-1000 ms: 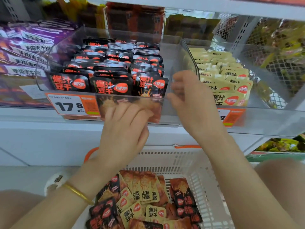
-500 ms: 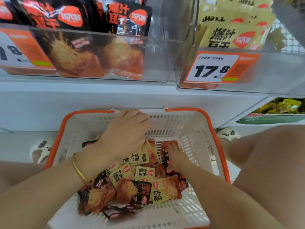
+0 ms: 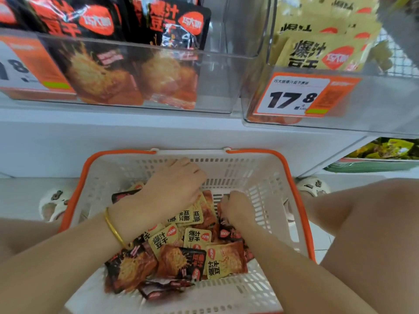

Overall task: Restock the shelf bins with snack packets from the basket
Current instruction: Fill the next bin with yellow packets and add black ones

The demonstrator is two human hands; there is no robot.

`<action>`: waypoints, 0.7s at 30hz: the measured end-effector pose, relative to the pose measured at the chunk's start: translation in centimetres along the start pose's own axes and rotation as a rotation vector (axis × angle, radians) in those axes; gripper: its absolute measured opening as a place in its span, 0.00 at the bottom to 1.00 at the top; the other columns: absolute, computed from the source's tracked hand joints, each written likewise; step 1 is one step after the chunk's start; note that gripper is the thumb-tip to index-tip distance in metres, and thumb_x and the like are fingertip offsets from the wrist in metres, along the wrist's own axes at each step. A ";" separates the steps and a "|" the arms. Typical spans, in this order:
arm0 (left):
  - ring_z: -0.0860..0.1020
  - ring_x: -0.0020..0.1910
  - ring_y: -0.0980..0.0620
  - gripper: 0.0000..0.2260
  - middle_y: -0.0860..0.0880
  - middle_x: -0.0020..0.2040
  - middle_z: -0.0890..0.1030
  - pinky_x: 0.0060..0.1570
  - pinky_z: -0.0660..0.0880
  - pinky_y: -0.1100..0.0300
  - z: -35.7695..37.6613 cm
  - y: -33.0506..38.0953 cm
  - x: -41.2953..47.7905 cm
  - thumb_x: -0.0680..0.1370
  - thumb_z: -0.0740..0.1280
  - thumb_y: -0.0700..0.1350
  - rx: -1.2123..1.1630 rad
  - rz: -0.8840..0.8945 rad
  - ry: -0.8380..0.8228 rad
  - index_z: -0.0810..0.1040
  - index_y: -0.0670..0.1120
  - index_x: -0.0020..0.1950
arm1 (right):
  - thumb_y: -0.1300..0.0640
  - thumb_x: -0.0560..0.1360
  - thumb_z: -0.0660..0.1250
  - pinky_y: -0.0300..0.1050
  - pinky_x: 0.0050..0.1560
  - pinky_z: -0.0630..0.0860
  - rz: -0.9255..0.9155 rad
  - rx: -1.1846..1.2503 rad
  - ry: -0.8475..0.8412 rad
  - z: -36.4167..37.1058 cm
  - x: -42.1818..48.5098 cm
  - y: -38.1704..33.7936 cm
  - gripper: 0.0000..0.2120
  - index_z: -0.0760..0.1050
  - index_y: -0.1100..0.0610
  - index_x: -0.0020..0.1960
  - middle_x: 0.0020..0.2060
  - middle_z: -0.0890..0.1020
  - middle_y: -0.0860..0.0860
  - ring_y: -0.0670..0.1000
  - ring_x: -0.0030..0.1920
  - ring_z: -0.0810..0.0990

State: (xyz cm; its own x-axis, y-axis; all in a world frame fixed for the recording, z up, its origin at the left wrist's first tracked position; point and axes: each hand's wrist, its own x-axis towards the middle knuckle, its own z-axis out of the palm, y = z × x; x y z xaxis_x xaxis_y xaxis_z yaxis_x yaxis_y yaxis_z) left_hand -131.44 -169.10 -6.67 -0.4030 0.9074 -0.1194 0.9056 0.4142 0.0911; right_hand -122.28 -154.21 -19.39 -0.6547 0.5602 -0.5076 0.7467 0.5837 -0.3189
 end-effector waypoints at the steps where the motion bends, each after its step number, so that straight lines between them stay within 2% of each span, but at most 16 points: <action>1: 0.72 0.59 0.50 0.15 0.51 0.59 0.76 0.60 0.70 0.53 0.1 0.1 0.0 0.77 0.64 0.51 -0.011 -0.019 -0.097 0.74 0.47 0.62 | 0.58 0.79 0.57 0.44 0.39 0.70 0.051 0.204 0.007 -1.2 -0.1 -0.8 0.15 0.69 0.59 0.33 0.32 0.74 0.54 0.52 0.34 0.75; 3: 0.70 0.60 0.50 0.25 0.50 0.62 0.73 0.60 0.69 0.53 -0.2 0.3 -0.1 0.74 0.66 0.59 -0.052 -0.049 -0.274 0.69 0.48 0.66 | 0.59 0.79 0.58 0.43 0.35 0.71 0.162 0.629 -0.024 -3.9 -1.1 -2.6 0.14 0.69 0.59 0.36 0.35 0.75 0.56 0.54 0.35 0.75; 5: 0.69 0.61 0.50 0.33 0.50 0.63 0.71 0.60 0.69 0.54 -0.7 0.5 -0.1 0.69 0.69 0.63 -0.099 -0.049 -0.310 0.66 0.47 0.67 | 0.61 0.79 0.59 0.44 0.30 0.75 0.222 1.009 -0.139 -6.2 -3.1 -4.5 0.07 0.72 0.61 0.45 0.37 0.78 0.57 0.55 0.35 0.79; 6: 0.69 0.61 0.50 0.33 0.50 0.62 0.70 0.60 0.69 0.55 -1.1 0.6 -0.1 0.69 0.69 0.63 -0.091 -0.038 -0.290 0.66 0.47 0.66 | 0.61 0.79 0.58 0.45 0.29 0.76 0.213 1.122 -0.186 -7.3 -4.1 -5.3 0.06 0.73 0.61 0.46 0.35 0.79 0.56 0.54 0.33 0.79; 8: 0.70 0.61 0.50 0.26 0.50 0.61 0.72 0.58 0.70 0.54 -2.1 0.7 -0.2 0.73 0.67 0.60 -0.066 -0.023 -0.156 0.67 0.47 0.65 | 0.61 0.80 0.57 0.45 0.28 0.78 0.154 1.258 -0.277 -8.9 -5.6 -6.4 0.09 0.73 0.62 0.45 0.32 0.79 0.56 0.53 0.29 0.81; 10: 0.74 0.56 0.49 0.15 0.49 0.56 0.75 0.53 0.72 0.52 -3.6 0.4 -0.4 0.77 0.64 0.52 -0.132 -0.047 0.007 0.71 0.47 0.61 | 0.58 0.81 0.56 0.46 0.29 0.80 0.104 1.260 -0.309 -10.3 -6.8 -7.0 0.13 0.72 0.64 0.42 0.34 0.78 0.57 0.54 0.30 0.82; 11: 0.75 0.52 0.49 0.10 0.50 0.52 0.77 0.48 0.73 0.54 -4.5 0.0 -0.5 0.78 0.63 0.48 -0.196 -0.081 0.058 0.73 0.47 0.58 | 0.53 0.82 0.55 0.47 0.32 0.81 0.069 1.173 -0.272 -10.9 -7.3 -7.1 0.17 0.72 0.64 0.41 0.36 0.78 0.57 0.55 0.32 0.83; 13: 0.72 0.43 0.51 0.06 0.53 0.42 0.74 0.41 0.69 0.58 -6.4 -1.1 -0.9 0.79 0.63 0.43 -0.333 -0.139 0.123 0.75 0.46 0.54 | 0.43 0.81 0.52 0.50 0.40 0.81 -0.057 0.912 -0.139 -11.7 -8.0 -6.9 0.23 0.74 0.61 0.47 0.41 0.80 0.55 0.55 0.37 0.83; 15: 0.71 0.40 0.53 0.04 0.58 0.37 0.72 0.37 0.66 0.66 -8.4 -2.0 -1.3 0.77 0.66 0.41 -0.473 -0.152 0.199 0.77 0.47 0.51 | 0.39 0.78 0.54 0.50 0.44 0.80 -0.214 0.929 -0.079 -12.6 -8.7 -7.2 0.22 0.75 0.56 0.53 0.45 0.82 0.54 0.52 0.39 0.83; 16: 0.74 0.40 0.53 0.04 0.58 0.37 0.74 0.38 0.68 0.68 -9.5 -2.4 -1.5 0.76 0.67 0.40 -0.560 -0.154 0.248 0.77 0.49 0.48 | 0.39 0.76 0.55 0.49 0.41 0.80 -0.295 1.015 -0.094 -13.2 -9.2 -7.5 0.22 0.76 0.55 0.53 0.45 0.83 0.55 0.52 0.39 0.82; 18: 0.79 0.42 0.54 0.09 0.55 0.40 0.80 0.44 0.74 0.65 -11.6 -2.8 -2.2 0.74 0.70 0.37 -0.763 -0.176 0.345 0.77 0.52 0.43 | 0.37 0.74 0.60 0.44 0.35 0.78 -0.462 1.138 -0.131 -14.5 -10.0 -8.4 0.21 0.80 0.54 0.50 0.44 0.84 0.56 0.52 0.41 0.81; 21: 0.80 0.41 0.61 0.12 0.55 0.41 0.82 0.44 0.76 0.68 -14.3 -3.2 -3.1 0.72 0.71 0.36 -0.904 -0.194 0.534 0.77 0.54 0.41 | 0.40 0.71 0.68 0.44 0.33 0.78 -0.726 1.162 -0.158 -17.0 -11.2 -10.3 0.17 0.82 0.53 0.46 0.43 0.83 0.54 0.51 0.43 0.81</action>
State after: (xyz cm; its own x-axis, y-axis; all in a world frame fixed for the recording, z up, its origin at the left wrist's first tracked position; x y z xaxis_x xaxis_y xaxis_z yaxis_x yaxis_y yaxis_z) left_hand -135.00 -172.27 7.51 -0.7341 0.6431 0.2181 0.4738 0.2550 0.8429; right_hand -124.61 -156.50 3.15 -0.9741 0.2262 -0.0014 -0.0339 -0.1519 -0.9878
